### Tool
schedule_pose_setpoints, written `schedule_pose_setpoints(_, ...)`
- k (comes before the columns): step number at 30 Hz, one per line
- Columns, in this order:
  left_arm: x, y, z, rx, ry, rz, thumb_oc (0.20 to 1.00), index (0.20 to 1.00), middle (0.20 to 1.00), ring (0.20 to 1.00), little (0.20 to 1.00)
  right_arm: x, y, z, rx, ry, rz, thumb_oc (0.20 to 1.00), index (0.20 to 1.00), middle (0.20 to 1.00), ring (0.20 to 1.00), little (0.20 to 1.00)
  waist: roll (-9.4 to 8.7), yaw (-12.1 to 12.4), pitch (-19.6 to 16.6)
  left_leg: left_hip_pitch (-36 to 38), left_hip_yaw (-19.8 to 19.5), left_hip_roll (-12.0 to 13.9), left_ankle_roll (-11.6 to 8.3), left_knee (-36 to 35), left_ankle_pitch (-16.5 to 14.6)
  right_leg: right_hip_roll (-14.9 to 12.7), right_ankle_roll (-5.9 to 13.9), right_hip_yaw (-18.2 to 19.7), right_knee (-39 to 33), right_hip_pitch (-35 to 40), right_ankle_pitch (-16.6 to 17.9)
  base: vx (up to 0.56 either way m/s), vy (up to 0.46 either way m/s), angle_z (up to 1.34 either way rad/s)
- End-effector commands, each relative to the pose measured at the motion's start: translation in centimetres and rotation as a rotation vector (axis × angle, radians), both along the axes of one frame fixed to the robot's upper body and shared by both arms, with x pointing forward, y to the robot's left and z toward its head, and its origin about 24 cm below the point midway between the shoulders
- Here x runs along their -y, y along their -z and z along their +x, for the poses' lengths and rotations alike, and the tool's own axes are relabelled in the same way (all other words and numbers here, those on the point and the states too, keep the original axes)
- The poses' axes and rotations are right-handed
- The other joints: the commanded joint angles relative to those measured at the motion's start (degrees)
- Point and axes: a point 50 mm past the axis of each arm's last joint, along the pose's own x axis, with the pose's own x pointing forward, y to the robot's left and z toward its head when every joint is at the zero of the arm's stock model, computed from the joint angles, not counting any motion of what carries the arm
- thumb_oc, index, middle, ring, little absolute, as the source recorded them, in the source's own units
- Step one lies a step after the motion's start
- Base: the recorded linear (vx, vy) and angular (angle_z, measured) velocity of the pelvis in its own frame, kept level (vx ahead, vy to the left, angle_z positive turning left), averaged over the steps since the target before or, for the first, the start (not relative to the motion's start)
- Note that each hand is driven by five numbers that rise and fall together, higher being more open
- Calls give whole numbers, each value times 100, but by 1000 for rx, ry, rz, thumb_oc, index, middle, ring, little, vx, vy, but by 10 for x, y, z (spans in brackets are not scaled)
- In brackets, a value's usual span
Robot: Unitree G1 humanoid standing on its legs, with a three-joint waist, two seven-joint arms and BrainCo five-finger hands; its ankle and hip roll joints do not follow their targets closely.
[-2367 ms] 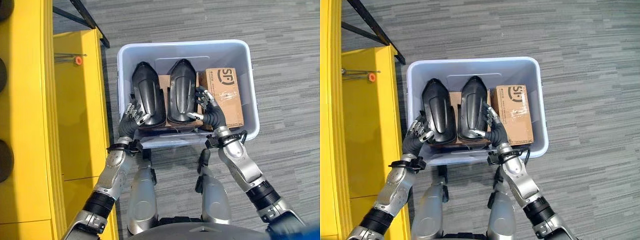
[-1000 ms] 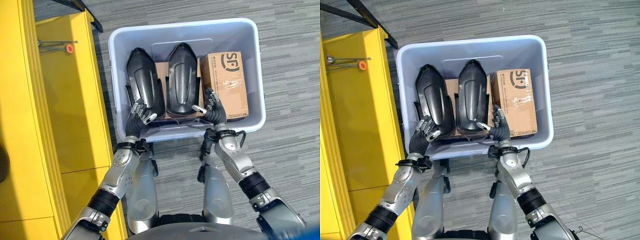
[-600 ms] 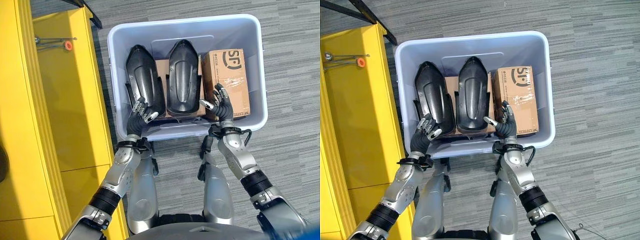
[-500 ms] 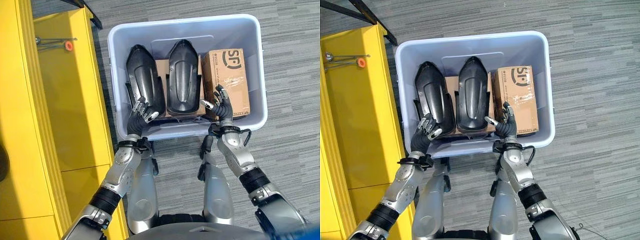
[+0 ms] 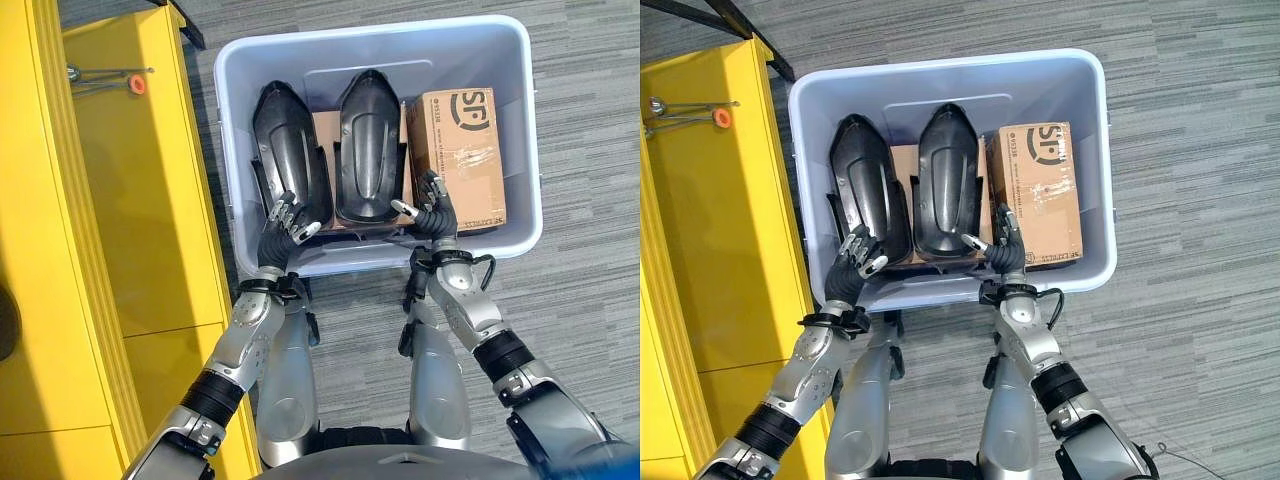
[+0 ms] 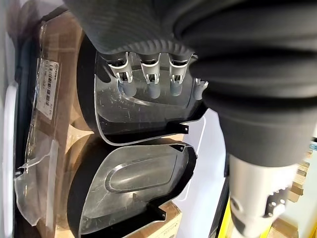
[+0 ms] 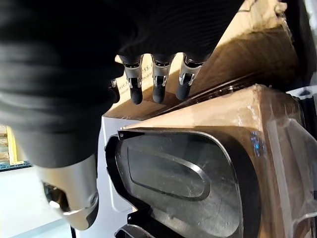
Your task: Move parts from the plastic box to the shelf.
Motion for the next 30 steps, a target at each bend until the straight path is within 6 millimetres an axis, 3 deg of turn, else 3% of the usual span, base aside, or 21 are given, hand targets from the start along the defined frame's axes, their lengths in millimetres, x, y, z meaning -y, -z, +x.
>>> schedule_pose_setpoints(1, 1, -17, -4, 96, -4, -27, 1000, 1000, 1000, 1000, 1000, -10, -31, -3, 155, -47, 38, 1000, 1000, 1000, 1000, 1000, -4, 59, -89, -182, -327, 254, -99, 321, -119, -416, 144, -135, 404, -140, 6, 0, 0, 0)
schedule_pose_setpoints(11, 1, -18, -4, 99, -8, -25, 1000, 1000, 1000, 1000, 1000, -11, -36, -5, 183, -52, 48, 1000, 1000, 1000, 1000, 1000, -37, 59, -89, -215, -337, 246, -95, 319, -117, -413, 136, -148, 400, -147, 4, 0, 0, 0)
schedule_pose_setpoints(30, 5, -22, -6, 120, 20, -41, 1000, 1000, 1000, 1000, 1000, 28, -39, 31, 116, 192, -31, 1000, 1000, 1000, 1000, 1000, 151, 182, -89, -481, -397, 238, -98, 298, -66, -412, 125, -154, 566, -509, -43, 0, 0, 0)
